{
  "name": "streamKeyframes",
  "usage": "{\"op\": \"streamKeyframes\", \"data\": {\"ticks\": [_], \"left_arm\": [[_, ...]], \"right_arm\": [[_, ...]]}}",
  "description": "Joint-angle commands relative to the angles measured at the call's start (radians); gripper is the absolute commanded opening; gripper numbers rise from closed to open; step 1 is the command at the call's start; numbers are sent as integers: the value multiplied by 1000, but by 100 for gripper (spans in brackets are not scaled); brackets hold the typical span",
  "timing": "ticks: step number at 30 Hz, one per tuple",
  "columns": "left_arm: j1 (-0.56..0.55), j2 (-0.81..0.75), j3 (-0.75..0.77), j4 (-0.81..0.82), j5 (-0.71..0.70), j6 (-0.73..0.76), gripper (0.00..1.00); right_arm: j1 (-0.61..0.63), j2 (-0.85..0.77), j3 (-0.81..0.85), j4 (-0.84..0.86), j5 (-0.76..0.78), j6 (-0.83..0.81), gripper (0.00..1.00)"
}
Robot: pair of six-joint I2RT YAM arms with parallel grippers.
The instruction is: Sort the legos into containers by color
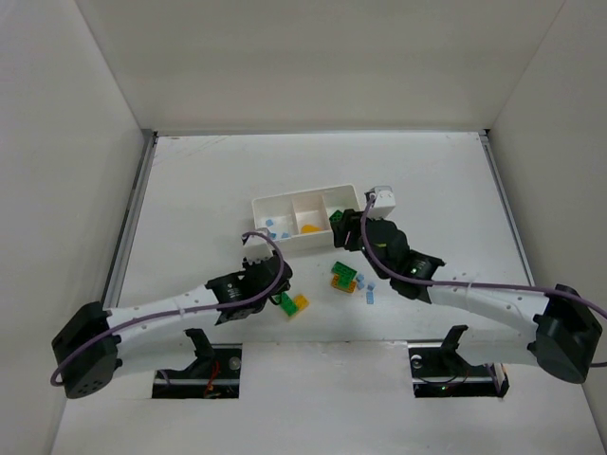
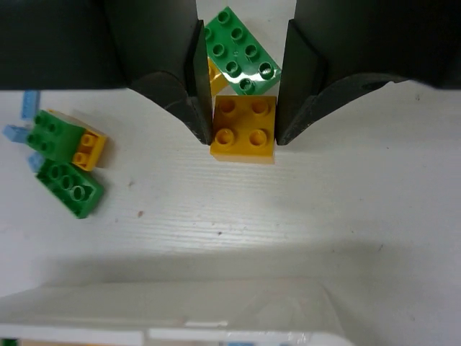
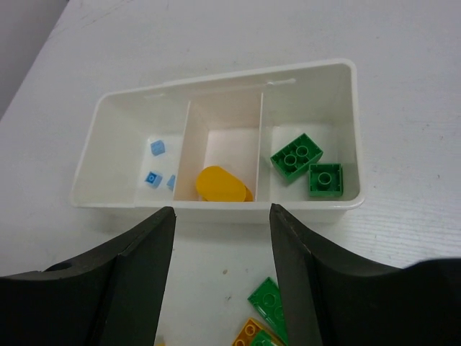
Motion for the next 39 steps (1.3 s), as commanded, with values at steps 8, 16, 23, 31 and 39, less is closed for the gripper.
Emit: {"op": "streamKeyframes", "data": {"ticks": [8, 16, 23, 31, 39], "left_arm": [[3, -78, 194, 30, -88, 208, 17], [116, 152, 343, 278, 26, 346, 20], [216, 373, 458, 355, 115, 376, 22], [276, 505, 535, 363, 189, 377, 43], [287, 386, 487, 367, 193, 391, 50]], "right_arm": [[12, -5, -21, -9, 142, 14, 64], [77, -13, -26, -46, 209, 0, 78], [63, -66, -81, -20, 171, -2, 71], [45, -180, -161, 32, -16, -2, 36], [173, -4, -124, 69, -142, 21, 52]]}}
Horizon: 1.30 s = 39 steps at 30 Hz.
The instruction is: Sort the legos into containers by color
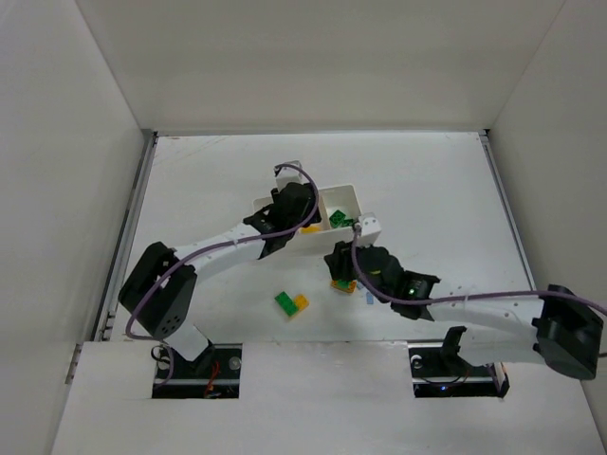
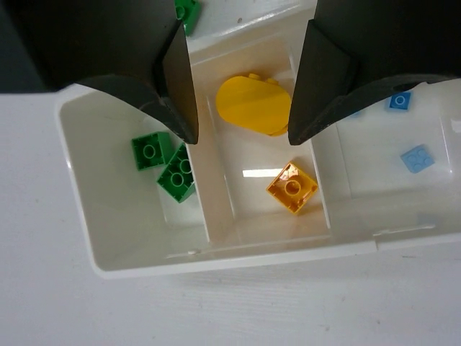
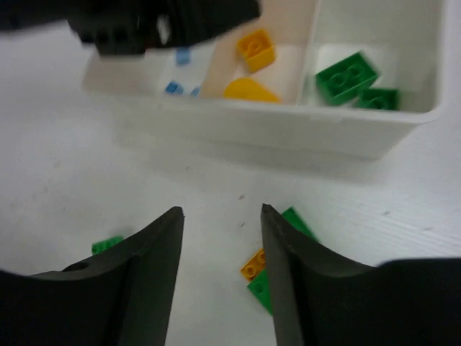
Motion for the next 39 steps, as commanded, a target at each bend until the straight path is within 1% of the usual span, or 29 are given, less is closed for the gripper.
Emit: {"op": "streamKeyframes", "data": {"ticks": [1, 4, 8, 11, 15, 18, 22, 26, 34, 36, 39], "left_arm": [[13, -153, -23, 40, 7, 20, 50], [27, -279, -110, 30, 8, 15, 50], [48, -445, -244, -12, 8, -9, 49], [70, -544, -324, -71, 10, -29, 49], [106, -676, -422, -129, 10, -52, 49], [132, -744, -456, -186, 17, -57, 49], [158, -824, -491, -242, 22, -57, 49], [175, -874, -511, -279, 34, -57, 49], [183, -917, -528, -305, 48, -60, 48], [185, -925, -529, -305, 48, -60, 48], [183, -925, -522, -310, 54, -58, 48]], "right_arm": [[105, 109, 41, 77, -72, 15, 56], [197, 206, 81, 110, -69, -2, 63], [278, 336, 161, 106, -76, -40, 68], [303, 417, 221, 88, -72, -47, 71], [306, 500, 279, 81, -96, -42, 72], [306, 551, 327, 45, -107, -37, 71], [306, 600, 368, 0, -105, -36, 68], [306, 632, 382, -9, -104, -34, 65], [298, 683, 414, -50, -87, -19, 59], [294, 691, 420, -54, -87, -17, 53], [292, 685, 428, -58, -70, -7, 37]]}}
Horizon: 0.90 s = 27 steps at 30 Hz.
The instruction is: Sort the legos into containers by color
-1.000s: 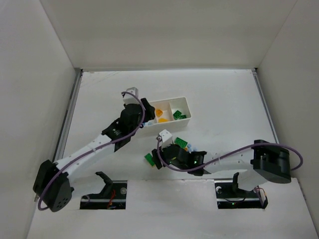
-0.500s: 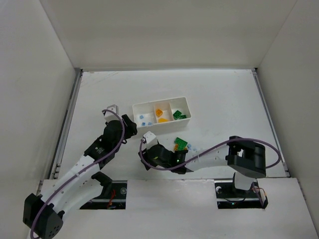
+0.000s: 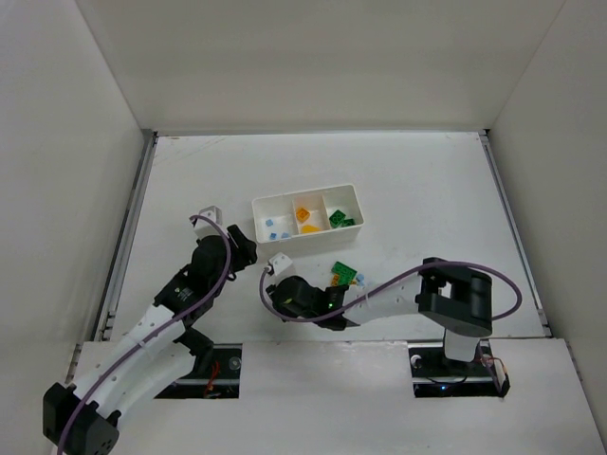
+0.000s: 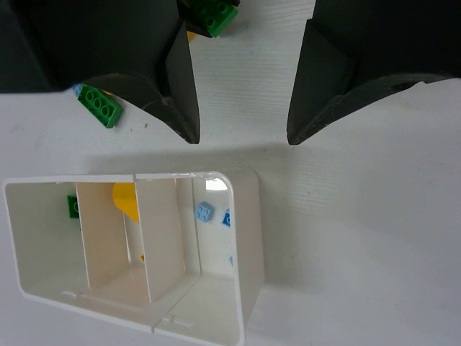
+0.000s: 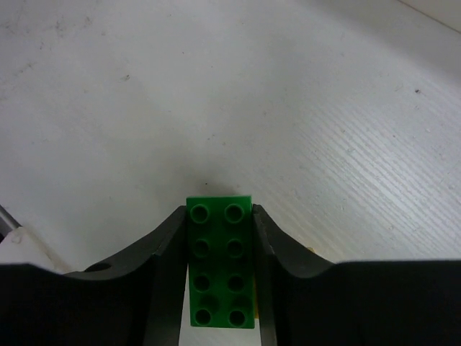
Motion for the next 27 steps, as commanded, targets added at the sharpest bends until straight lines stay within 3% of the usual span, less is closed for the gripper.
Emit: {"op": "streamKeyframes", "data": {"ticks": [1, 7, 15, 21, 27], "left_arm": [[5, -18, 1, -2, 10, -4, 48], [-17, -29, 7, 4, 25, -8, 50], [-101, -27, -21, 115, 23, -45, 51], [-213, -32, -106, 340, -21, -85, 52], [-343, 69, -166, 653, -102, -71, 59]], "right_arm": [[-10, -2, 46, 6, 32, 20, 35], [-65, -111, 49, 15, 72, 78, 25], [-260, -300, 31, 43, 47, 343, 23], [-388, -335, 64, 32, 34, 532, 20], [-416, -315, 106, 18, 20, 718, 19]]}}
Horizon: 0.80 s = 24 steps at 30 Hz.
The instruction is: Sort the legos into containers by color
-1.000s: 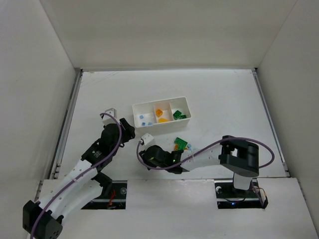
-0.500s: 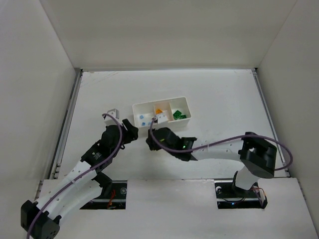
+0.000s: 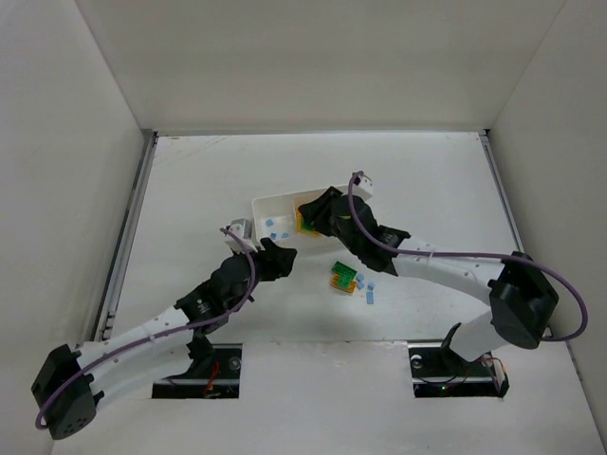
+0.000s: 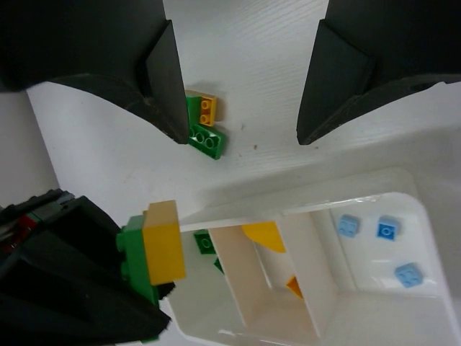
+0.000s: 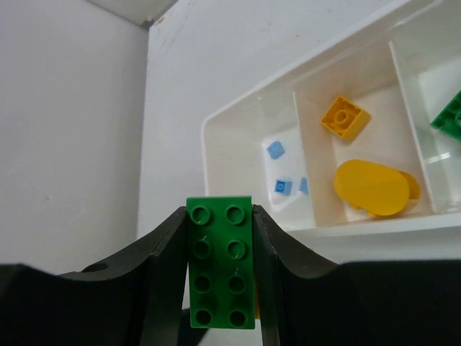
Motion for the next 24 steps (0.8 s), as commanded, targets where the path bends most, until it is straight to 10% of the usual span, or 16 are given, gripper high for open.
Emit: {"op": "streamKeyframes", "data": {"ticks": [1, 24], "left_arm": [[-56, 46, -28, 288, -81, -1, 60], [-239, 397, -21, 847, -390, 206, 50]], "right_arm": [[6, 10, 74, 17, -16, 157, 19], [25, -59, -8, 49, -33, 372, 17]]}}
